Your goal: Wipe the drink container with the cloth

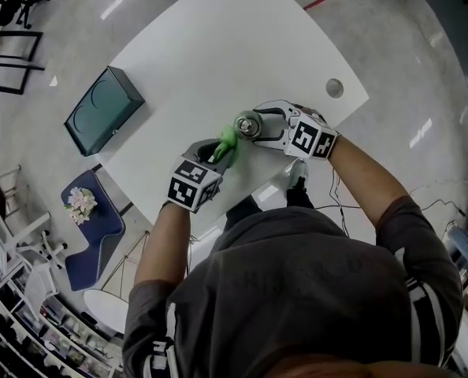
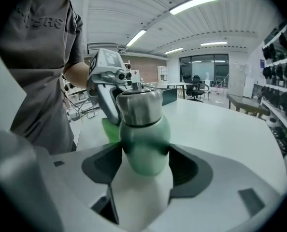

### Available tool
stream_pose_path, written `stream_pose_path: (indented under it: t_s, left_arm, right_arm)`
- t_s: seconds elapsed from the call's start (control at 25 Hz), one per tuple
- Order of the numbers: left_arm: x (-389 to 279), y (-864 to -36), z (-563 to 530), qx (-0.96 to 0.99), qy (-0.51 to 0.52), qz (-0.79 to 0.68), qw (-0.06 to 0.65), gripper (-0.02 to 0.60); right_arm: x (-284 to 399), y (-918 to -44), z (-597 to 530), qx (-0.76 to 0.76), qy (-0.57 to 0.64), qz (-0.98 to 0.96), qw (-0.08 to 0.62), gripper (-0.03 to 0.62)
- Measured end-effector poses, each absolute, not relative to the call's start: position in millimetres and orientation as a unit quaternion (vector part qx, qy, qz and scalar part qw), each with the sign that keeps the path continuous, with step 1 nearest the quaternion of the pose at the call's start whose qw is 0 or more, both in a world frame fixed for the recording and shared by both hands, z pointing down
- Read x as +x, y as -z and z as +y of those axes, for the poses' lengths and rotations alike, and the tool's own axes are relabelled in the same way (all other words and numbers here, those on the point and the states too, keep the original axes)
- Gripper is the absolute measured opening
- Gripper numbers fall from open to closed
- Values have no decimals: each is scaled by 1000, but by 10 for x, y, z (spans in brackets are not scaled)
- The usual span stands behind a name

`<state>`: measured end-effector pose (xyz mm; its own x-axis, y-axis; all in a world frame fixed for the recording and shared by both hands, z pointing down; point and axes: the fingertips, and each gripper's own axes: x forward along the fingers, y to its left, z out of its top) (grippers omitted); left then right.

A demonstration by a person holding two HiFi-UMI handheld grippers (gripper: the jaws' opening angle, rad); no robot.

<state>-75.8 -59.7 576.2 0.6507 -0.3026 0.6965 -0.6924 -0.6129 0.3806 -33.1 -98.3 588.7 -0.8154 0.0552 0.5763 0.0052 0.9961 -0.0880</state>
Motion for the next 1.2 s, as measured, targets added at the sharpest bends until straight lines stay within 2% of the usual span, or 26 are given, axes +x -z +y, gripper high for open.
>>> stream_pose_path:
  t_s: [0.2, 0.48, 0.68, 0.88, 1.04, 1.2]
  left_arm:
    - [-467, -5858, -429, 840, -315, -290, 333, 84]
    - [-444, -6113, -454, 837, -354, -268, 320, 85]
    - [-458, -5503, -452, 857, -303, -265, 322, 84]
    - [-318, -4756, -652, 896, -243, -261, 265, 84]
    - [-243, -4730, -980, 900, -261, -282, 205, 84]
    - [-347, -4780, -1268, 892, -266, -312, 191, 86]
  right_arm:
    - [-322, -5903, -989, -14, -39, -950, 310, 295]
    - [-333, -5927, -990, -12, -47, -947, 318, 295]
    - [-348, -5933, -984, -12, -49, -947, 318, 293]
    - [-330, -5938, -989, -12, -41, -946, 321, 293]
    - [-336, -5938, -990, -16, -26, -945, 327, 291]
    - [-337, -5944, -1015, -12, -30, -944, 330, 288]
